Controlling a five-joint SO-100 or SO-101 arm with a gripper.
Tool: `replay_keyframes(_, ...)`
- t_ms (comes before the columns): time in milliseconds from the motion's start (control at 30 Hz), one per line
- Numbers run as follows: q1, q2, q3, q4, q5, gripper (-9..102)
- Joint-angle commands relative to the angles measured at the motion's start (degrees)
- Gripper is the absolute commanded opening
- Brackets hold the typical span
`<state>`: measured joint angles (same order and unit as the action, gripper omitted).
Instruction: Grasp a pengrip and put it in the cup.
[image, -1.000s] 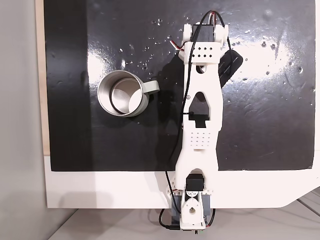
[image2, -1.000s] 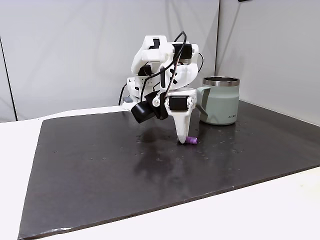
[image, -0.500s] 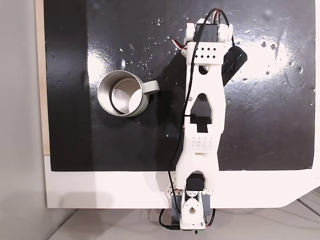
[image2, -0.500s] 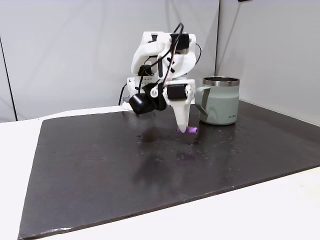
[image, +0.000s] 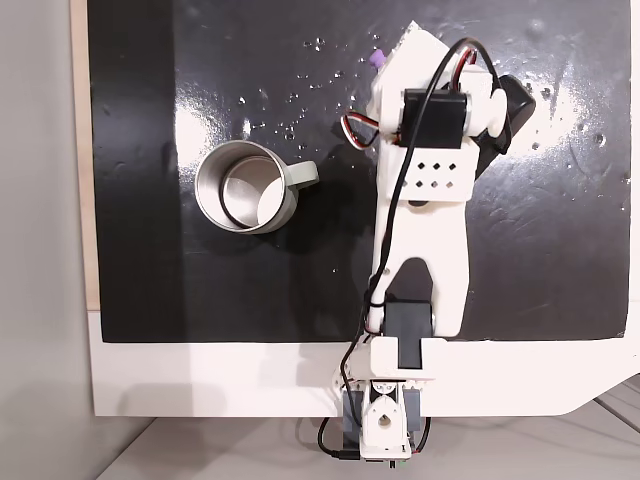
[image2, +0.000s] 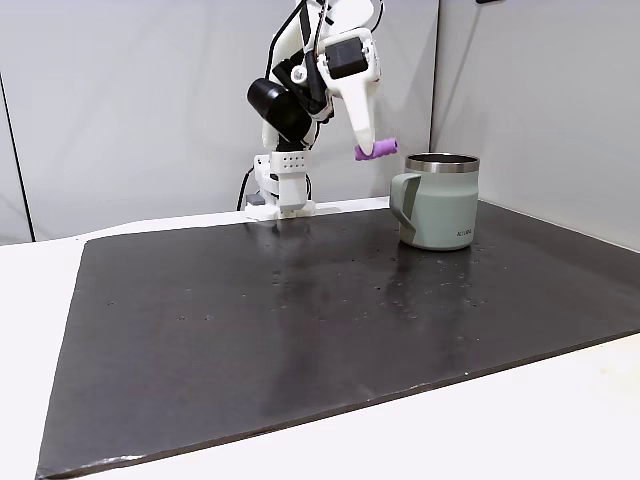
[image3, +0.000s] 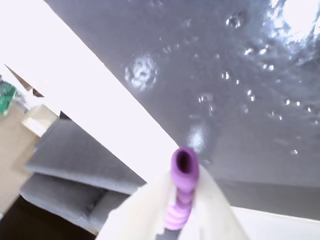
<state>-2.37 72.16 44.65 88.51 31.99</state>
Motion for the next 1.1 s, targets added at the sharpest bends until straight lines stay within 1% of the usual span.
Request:
replay_keyframes(0,-5.63,6.59,0.70,0.35,-2.20,0)
replay_keyframes(300,-18.37,8.61,0.70,1.85,-6.86,0)
replay_keyframes(633,-30.85,8.70,2.46,10.99,-11.95,0)
replay_keyframes(800,-34.10,8.70,5.27,14.06,-14.06,0)
replay_keyframes(1000,-33.05,8.96,5.62,13.71,-14.41,0)
replay_keyframes(1033,-32.78,8.88,5.54,13.45,-14.50,2)
replay_keyframes(1067,-32.52,8.88,5.45,13.36,-14.68,6)
